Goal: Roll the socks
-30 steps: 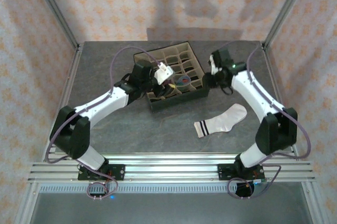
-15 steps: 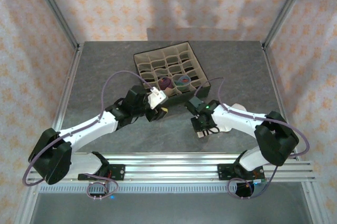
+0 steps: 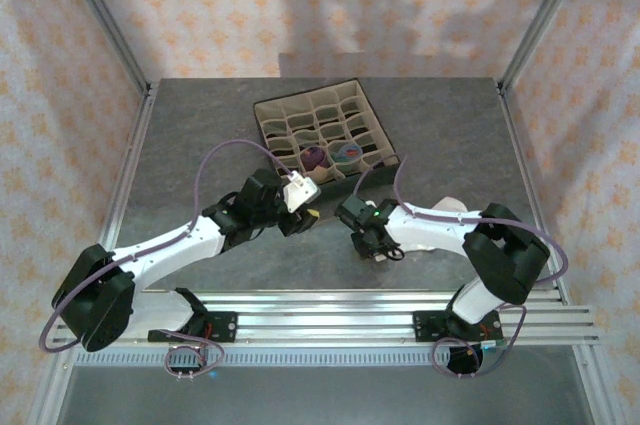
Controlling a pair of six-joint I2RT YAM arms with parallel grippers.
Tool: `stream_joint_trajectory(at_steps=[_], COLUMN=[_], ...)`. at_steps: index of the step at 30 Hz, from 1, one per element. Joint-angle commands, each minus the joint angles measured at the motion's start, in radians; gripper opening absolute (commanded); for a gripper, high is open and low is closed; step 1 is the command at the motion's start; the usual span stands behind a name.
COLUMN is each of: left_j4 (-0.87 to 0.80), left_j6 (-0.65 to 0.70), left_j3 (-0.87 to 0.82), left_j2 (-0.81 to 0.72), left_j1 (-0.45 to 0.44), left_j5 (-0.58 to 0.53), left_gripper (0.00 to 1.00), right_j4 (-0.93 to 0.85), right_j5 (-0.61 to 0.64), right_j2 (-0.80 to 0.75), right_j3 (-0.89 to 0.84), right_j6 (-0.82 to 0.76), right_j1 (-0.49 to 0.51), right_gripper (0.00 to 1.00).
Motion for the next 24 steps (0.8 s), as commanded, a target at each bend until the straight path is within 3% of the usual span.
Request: stream_joint_trajectory(at_steps=[1,2,5,8,11,14,24], left_j4=[0.068,0.105,0.217,0.191,0.193,0.232,0.355], left_j6=[0.057,0.085,0.189,0.319,0.366,0.403,0.503], left_j3=[-0.036,-0.058,-0.145,-0.157,-0.143,-0.151,-0.213], left_j2=[0.007,-0.002,-0.04,-0.048,-0.011,0.019,0.108], left_j1=[-0.007,-0.006,-0.007,-0.008,-0.018,-0.052,-0.204], left_j5=[0.022,0.039,0.098,0.178,0.225,0.225,0.13], left_gripper=[0.54,0.54,0.55,0.55,0.56,0.66,0.68], right_j4=[0.028,0.037,0.072,0.113,0.112,0.051,0.002], right_j5=[-0.016,-0.022,-0.068,-0.177,-0.341,-0.423,-0.606], right_j2=[0.027,0.014,-0.049,-0.115,-0.144,-0.148,-0.165], right_j3=[-0.031,-0.038,-0.057,-0.073,-0.056,-0.014,0.004], right_j6=[0.025,0.019,-0.022,-0.083,-0.173,-0.271,-0.419], right_j1=[0.005,0.006,0.004,-0.008,-0.025,-0.025,-0.039], right_gripper=[0.26,0.15,0.0,0.0,0.0,0.0,0.0])
